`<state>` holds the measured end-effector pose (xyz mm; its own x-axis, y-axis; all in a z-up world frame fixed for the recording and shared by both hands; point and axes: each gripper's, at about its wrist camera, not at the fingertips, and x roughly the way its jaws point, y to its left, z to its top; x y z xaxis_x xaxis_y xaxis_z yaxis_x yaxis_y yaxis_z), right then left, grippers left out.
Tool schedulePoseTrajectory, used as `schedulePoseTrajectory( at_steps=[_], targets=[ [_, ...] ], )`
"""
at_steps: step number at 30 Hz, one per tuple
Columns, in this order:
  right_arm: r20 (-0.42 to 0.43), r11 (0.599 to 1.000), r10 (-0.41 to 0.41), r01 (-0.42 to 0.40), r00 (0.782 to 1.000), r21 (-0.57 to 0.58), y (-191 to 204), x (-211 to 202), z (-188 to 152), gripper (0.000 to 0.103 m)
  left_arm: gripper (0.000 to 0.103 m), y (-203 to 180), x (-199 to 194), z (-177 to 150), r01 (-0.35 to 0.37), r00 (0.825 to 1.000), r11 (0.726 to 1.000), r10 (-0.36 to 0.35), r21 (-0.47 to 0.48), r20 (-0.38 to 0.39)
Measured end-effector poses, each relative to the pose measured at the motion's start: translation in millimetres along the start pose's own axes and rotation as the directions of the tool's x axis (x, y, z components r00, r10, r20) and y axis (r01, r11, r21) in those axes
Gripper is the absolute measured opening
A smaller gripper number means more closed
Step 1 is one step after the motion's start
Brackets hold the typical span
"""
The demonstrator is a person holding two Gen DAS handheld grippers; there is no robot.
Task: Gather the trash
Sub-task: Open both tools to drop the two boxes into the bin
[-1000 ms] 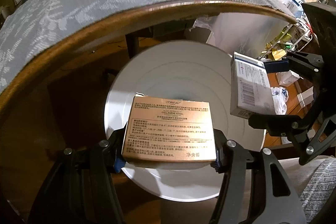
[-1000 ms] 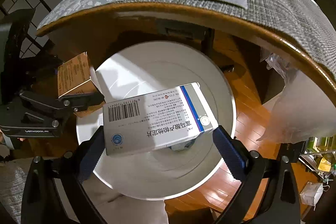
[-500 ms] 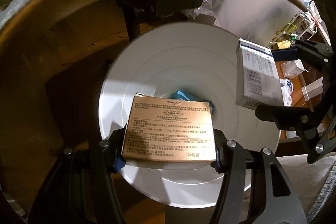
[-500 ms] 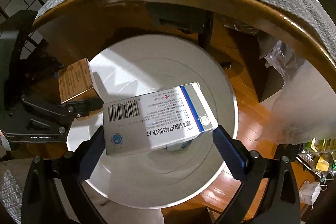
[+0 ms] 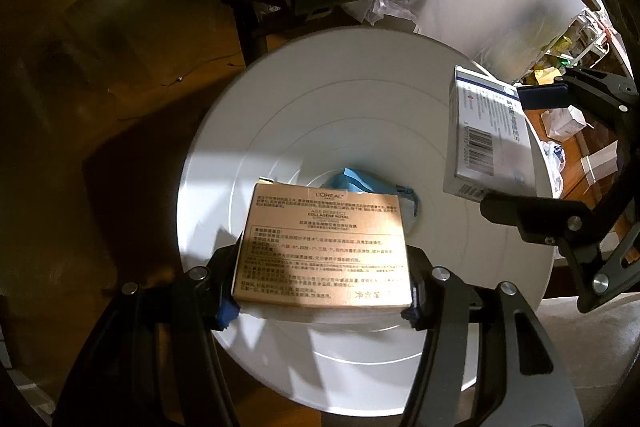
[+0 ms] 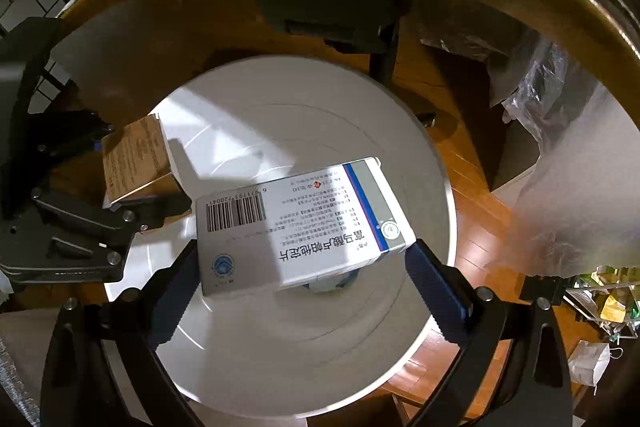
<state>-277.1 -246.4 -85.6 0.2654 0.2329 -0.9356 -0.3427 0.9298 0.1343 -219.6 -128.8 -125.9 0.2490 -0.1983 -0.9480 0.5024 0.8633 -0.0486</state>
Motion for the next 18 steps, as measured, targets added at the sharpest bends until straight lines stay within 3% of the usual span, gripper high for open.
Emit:
schedulePoseTrajectory(
  at_steps=[8, 9, 10, 12, 18],
  targets=[
    [0.001, 1.000, 0.002, -0.002, 1.000, 0.014, -3.1, 2.2, 2.6, 0.098, 0.061, -1.1, 9.0, 4.0, -0.003, 1.000, 1.000, 0.003, 0.014, -0.005],
    [0.003, 1.000, 0.001, -0.001, 1.000, 0.014, -3.1, 1.9, 3.0, 0.098, 0.064, -2.0, 9.4, 3.6, -0.002, 1.000, 1.000, 0.002, 0.015, -0.007],
    [0.006, 1.000, -0.002, 0.002, 1.000, 0.014, -3.6, 1.6, 3.3, 0.098, 0.074, -2.4, 10.2, 3.7, 0.000, 1.000, 1.000, 0.000, 0.017, -0.008],
    [0.011, 1.000, -0.008, 0.007, 1.000, 0.018, -2.7, 0.2, 3.0, 0.098, 0.085, -3.5, 7.0, 2.0, -0.002, 1.000, 1.000, 0.002, 0.023, 0.002],
    [0.024, 0.999, -0.004, 0.003, 1.000, 0.050, -7.4, -4.7, 4.4, 0.098, 0.090, -4.9, -1.6, 3.5, -0.032, 0.999, 0.999, 0.030, 0.037, 0.035]
  ],
)
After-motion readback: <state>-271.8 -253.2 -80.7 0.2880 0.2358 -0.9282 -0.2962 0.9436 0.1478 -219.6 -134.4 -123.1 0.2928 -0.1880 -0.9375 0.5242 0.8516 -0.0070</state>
